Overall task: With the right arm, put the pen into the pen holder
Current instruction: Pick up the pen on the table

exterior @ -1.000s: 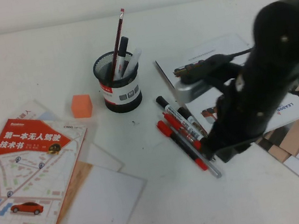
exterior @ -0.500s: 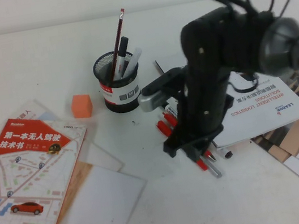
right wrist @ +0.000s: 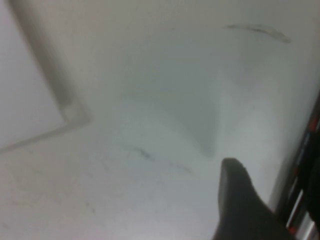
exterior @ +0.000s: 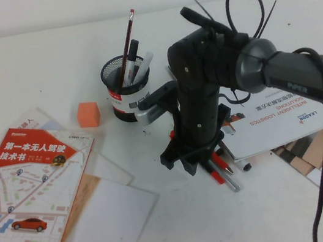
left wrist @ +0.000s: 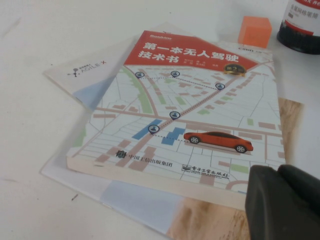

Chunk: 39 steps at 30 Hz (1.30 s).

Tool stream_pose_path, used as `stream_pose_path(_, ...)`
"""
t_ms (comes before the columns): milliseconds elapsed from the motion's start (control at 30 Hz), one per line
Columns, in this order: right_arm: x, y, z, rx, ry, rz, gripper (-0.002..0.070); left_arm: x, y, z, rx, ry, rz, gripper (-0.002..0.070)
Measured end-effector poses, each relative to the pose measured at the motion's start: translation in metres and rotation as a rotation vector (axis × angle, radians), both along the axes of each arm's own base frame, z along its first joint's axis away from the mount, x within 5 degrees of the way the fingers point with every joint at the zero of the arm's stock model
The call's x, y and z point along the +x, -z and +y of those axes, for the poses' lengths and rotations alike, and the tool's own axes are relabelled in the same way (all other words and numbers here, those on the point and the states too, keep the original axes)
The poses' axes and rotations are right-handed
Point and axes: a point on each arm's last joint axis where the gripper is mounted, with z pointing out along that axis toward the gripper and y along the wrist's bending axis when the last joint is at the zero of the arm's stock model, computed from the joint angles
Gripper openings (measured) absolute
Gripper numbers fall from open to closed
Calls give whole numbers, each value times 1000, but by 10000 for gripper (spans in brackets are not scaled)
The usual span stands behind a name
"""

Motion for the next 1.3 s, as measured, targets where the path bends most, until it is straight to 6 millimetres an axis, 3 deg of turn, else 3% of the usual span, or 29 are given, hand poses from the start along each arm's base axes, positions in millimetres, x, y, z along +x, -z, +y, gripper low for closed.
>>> stream_pose_path(567, 5, 7, -1, -42, -9, -16, 257, 0, 0, 0, 0, 0, 0, -3)
stream_pose_path(900, 6, 17, 1, -51, -8, 7, 184, 0, 0, 0, 0, 0, 0, -3)
stream_pose_path(1033, 7, 17, 1, -45, -7, -1, 92, 0, 0, 0, 0, 0, 0, -3)
stream_pose_path(1067, 8, 16, 2, -35, -6, -11, 62, 0, 0, 0, 0, 0, 0, -3)
stream_pose_path(1200, 9, 3, 8, 69, 13, -69, 62, 0, 0, 0, 0, 0, 0, -3)
stream_pose_path(1300, 7, -29, 15, 254, 14, -195, 62, 0, 0, 0, 0, 0, 0, -3)
